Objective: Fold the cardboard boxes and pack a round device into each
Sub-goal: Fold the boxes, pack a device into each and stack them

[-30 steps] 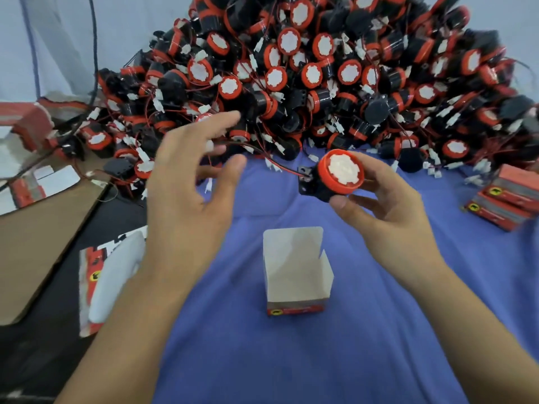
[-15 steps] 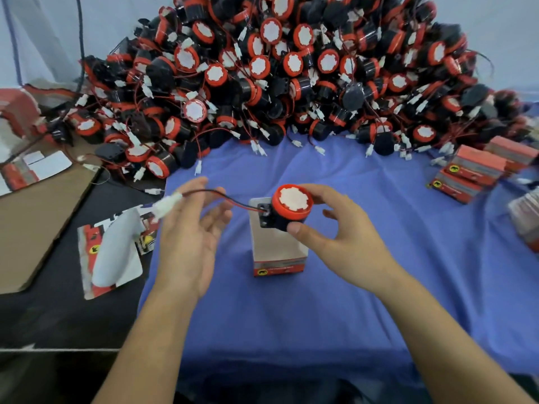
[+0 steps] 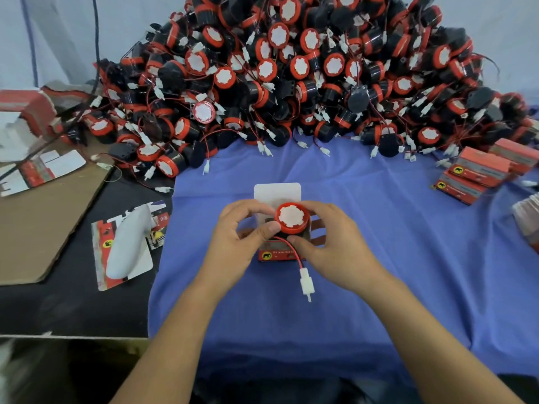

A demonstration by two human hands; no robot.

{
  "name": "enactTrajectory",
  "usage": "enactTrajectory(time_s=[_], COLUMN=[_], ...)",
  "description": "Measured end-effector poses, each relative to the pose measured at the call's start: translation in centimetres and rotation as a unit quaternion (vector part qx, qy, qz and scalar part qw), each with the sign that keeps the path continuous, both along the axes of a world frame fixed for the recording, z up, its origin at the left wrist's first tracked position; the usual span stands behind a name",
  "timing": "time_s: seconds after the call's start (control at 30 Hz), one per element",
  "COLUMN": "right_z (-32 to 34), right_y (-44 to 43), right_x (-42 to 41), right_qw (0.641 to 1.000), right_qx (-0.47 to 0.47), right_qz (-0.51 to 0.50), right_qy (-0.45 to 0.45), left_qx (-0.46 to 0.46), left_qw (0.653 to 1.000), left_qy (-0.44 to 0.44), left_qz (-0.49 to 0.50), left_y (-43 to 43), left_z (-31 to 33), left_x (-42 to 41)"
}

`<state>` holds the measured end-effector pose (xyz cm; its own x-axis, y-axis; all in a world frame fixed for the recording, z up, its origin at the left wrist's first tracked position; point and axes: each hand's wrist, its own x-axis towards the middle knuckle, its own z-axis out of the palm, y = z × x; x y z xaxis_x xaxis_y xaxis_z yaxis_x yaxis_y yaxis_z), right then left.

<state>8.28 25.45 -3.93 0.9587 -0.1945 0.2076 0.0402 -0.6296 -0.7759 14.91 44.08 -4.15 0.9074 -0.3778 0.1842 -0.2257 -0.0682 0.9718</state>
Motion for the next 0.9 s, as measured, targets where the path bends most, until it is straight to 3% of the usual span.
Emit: enactTrajectory(time_s=[0.17,0.3,0.43,0.5,0.6,0.67,0.73,0.8,0.83,0.9], right_z=[0.1,1.0,1.4,1.6,1.9,1.8,1.8,1.9,1.9,2.3], right_y=[0.1,0.2,0.3,0.3,0.4,0.7,1.4,2.1,2.5,3.4], right_x=[-0.2,-0.6,-1.1,-1.2,-2.1,-3.4,-5.0,-6.3,-6.8,-7.3], right_qw=[0.998,0.987,0.971,0.971,0.980,0.989,0.991,0.954,0.937,0.939], right_qx=[-0.048,-0.146,-0.224,-0.220,-0.146,-0.085,0.052,0.252,0.302,0.287], right_qz=[-0.003,0.013,0.008,0.026,0.064,0.009,-0.075,-0.088,-0.069,-0.029], right_qy=[0.028,0.064,0.084,0.095,0.122,0.119,0.102,0.135,0.164,0.186], left_qx=[0.061,0.104,0.167,0.212,0.254,0.273,0.280,0.280,0.280,0.284], left_qw=[0.998,0.994,0.982,0.969,0.959,0.953,0.951,0.951,0.952,0.951], left_qy=[-0.019,-0.020,-0.068,-0.100,-0.116,-0.124,-0.126,-0.127,-0.127,-0.112], left_qz=[-0.007,-0.025,-0.052,-0.075,-0.055,-0.040,-0.031,-0.013,0.003,0.039], left_y=[0.3,0.6,0.7,0.6,0.3,0.2,0.0,-0.5,-0.8,-1.5], left_z=[-0.5,-0.7,-0.5,-0.4,-0.6,-0.6,-0.6,-0.5,-0.3,-0.1], left_x=[0.2,0.4,0.4,0.2,0.1,0.0,0.1,0.2,0.2,0.2])
